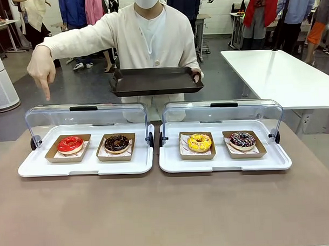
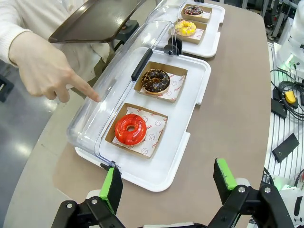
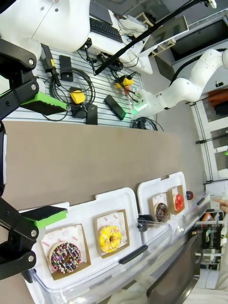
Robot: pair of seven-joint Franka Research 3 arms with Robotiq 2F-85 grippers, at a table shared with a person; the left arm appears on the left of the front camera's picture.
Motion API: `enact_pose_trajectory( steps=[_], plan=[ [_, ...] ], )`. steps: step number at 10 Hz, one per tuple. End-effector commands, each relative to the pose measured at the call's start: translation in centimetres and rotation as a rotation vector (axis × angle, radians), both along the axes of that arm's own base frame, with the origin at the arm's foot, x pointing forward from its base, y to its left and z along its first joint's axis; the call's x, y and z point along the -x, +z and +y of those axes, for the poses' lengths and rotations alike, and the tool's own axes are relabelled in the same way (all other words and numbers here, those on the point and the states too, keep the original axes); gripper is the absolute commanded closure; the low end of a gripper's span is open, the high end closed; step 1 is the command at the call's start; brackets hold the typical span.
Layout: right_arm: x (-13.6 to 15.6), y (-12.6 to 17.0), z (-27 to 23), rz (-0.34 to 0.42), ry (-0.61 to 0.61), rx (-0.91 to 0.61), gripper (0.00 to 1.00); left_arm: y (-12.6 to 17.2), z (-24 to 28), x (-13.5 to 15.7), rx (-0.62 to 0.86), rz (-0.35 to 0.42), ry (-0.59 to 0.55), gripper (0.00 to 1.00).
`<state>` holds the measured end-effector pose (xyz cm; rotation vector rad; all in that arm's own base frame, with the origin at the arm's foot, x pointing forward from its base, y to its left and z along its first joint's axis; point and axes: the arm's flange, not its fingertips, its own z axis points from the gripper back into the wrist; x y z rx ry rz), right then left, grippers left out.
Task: Provide the desired donut to the person.
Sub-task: Pick up and lift the Paper togo box containing the Donut pointed at by the person.
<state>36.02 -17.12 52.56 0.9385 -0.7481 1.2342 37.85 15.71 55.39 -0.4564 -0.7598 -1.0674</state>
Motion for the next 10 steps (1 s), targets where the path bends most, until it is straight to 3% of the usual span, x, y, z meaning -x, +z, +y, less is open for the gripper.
enact_pose_trajectory(
  steps=[1, 2, 6, 8, 10],
  plan=[
    [0.0, 0.0, 0.0, -0.002, 0.0, -0.002, 0.0, 0.1, 0.0, -0.1, 0.011, -0.004, 0.009, 0.0],
    [0.0, 0.0, 0.0, -0.002, 0.0, -0.002, 0.0, 0.0, 0.0, 0.0, 0.0, 0.0, 0.0, 0.0],
    [0.0, 0.0, 0.0, -0.002, 0.0, -0.002, 0.0, 2.8, -6.5, -2.9, -0.378, 0.079, -0.177, 0.0],
    [0.0, 0.0, 0.0, -0.002, 0.0, -0.002, 0.0, 0.6, -13.1, -3.8, -0.627, 0.115, -0.341, 0.0],
    [0.0, 0.0, 0.0, -0.002, 0.0, -0.002, 0.0, -3.8, -18.2, -3.4, -0.793, 0.128, -0.447, 0.0]
  ],
)
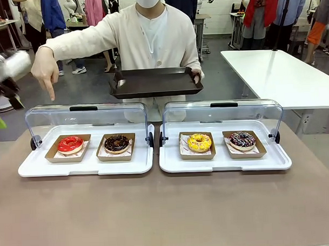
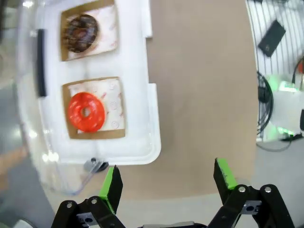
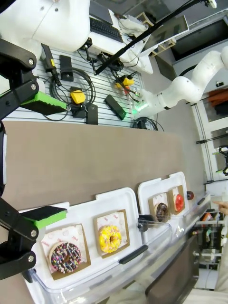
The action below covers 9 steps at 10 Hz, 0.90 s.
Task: Provide the desired donut to the person.
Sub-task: Pick up and lift the Paper togo box containing the Donut pointed at by the person.
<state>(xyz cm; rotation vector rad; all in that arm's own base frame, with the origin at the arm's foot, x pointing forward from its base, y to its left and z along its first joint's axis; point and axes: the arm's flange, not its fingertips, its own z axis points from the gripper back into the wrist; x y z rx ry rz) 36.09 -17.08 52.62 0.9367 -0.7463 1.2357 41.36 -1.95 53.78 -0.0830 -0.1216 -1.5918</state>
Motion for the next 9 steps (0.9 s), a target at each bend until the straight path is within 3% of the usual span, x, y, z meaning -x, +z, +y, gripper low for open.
enact_pose_trajectory(
  steps=[1, 5, 8, 9],
  plan=[
    [0.1, 0.0, 0.0, -0.002, -0.001, -0.004, 0.0, -5.2, -2.6, 0.3, -0.151, -0.045, -0.066, 0.0],
    [0.1, 0.0, 0.0, -0.002, -0.001, -0.004, 0.0, -12.4, -3.9, 0.6, -0.108, -0.099, -0.065, 0.0],
    [0.1, 0.0, 0.0, -0.002, -0.001, -0.004, 0.0, -12.4, -2.5, -0.7, -0.082, -0.072, -0.076, 0.0],
    [0.1, 0.0, 0.0, -0.002, -0.001, -0.004, 0.0, -13.1, -3.1, 0.2, -0.113, -0.085, -0.063, 0.0]
  ],
)
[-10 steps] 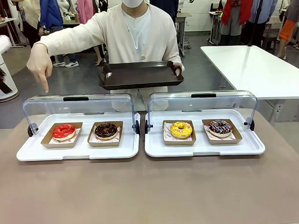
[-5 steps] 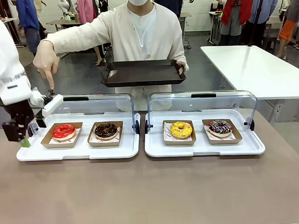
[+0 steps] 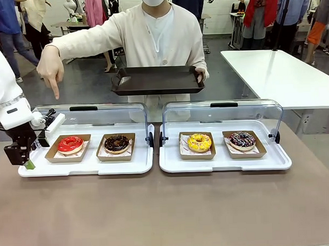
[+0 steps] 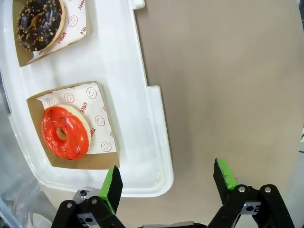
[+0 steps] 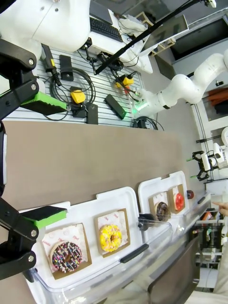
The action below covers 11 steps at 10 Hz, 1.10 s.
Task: Provide the desired donut to the person.
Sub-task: Pick up and lift the Paper togo box containing the Donut pointed at by the person.
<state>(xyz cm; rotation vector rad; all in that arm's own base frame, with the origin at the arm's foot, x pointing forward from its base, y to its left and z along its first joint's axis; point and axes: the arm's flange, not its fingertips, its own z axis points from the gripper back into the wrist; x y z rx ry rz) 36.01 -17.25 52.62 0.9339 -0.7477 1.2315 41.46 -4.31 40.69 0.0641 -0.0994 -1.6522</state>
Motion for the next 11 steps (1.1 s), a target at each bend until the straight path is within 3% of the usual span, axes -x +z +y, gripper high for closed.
enact_pose_trajectory(
  steps=[1, 5, 7, 11],
  plan=[
    [0.0, 0.0, 0.1, -0.002, 0.004, -0.005, 0.0, 0.0, -0.8, 0.3, -0.006, -0.001, -0.01, 0.0],
    [0.0, 0.0, 0.1, -0.002, 0.004, -0.005, 0.0, 0.0, -0.5, 0.1, -0.001, 0.0, -0.012, 0.0],
    [0.0, 0.0, 0.1, -0.002, 0.004, -0.005, 0.0, -2.2, 0.0, -2.0, 0.003, 0.045, -0.015, 0.0],
    [0.0, 0.0, 0.1, -0.002, 0.004, -0.005, 0.0, -4.2, 1.5, -5.7, 0.016, 0.048, -0.001, 0.0]
  ],
)
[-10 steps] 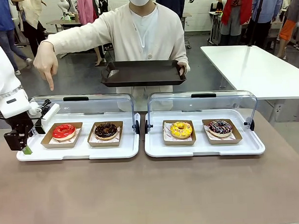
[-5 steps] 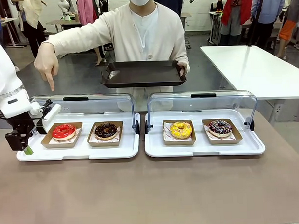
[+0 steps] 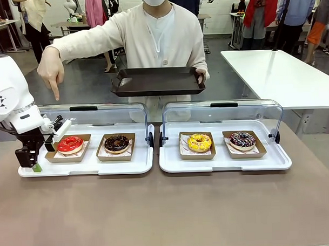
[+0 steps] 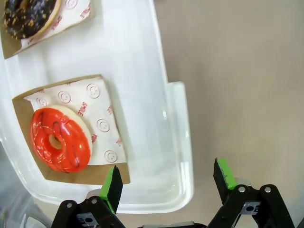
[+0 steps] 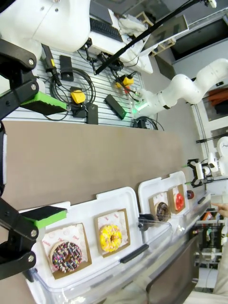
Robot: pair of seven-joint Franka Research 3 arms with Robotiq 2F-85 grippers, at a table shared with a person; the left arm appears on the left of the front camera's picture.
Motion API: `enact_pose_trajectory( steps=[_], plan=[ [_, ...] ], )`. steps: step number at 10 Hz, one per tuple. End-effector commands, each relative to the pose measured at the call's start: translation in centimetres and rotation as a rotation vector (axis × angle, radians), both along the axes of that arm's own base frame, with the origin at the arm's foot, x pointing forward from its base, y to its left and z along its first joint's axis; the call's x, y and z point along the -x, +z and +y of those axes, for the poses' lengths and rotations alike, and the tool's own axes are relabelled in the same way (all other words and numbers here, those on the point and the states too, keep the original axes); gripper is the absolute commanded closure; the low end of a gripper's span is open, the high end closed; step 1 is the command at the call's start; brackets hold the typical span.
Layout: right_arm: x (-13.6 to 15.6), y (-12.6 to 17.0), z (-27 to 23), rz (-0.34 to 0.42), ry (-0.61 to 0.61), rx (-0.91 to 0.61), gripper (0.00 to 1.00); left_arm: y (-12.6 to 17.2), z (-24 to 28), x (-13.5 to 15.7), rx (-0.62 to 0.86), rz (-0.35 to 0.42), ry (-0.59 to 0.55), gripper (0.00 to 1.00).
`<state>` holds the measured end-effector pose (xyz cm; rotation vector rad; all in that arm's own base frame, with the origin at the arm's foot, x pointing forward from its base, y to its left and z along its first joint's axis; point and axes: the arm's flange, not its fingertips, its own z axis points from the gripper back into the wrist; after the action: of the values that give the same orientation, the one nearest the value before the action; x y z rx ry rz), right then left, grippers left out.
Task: Provide the desired donut to the person.
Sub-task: Pick up and lift the Paper togo box containing the Donut pointed at by the person.
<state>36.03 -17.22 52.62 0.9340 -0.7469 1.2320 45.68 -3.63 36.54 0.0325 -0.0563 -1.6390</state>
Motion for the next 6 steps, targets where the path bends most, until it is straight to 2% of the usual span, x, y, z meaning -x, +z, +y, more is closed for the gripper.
enact_pose_trajectory(
  steps=[1, 6],
  plan=[
    [0.0, 0.0, 0.1, -0.003, 0.003, -0.005, 0.0, -0.4, 1.2, -2.3, 0.037, 0.01, -0.008, 0.0],
    [0.0, 0.0, 0.1, -0.003, 0.003, -0.005, 0.0, -2.2, 1.7, -3.9, 0.056, 0.007, -0.006, 0.0]
  ],
)
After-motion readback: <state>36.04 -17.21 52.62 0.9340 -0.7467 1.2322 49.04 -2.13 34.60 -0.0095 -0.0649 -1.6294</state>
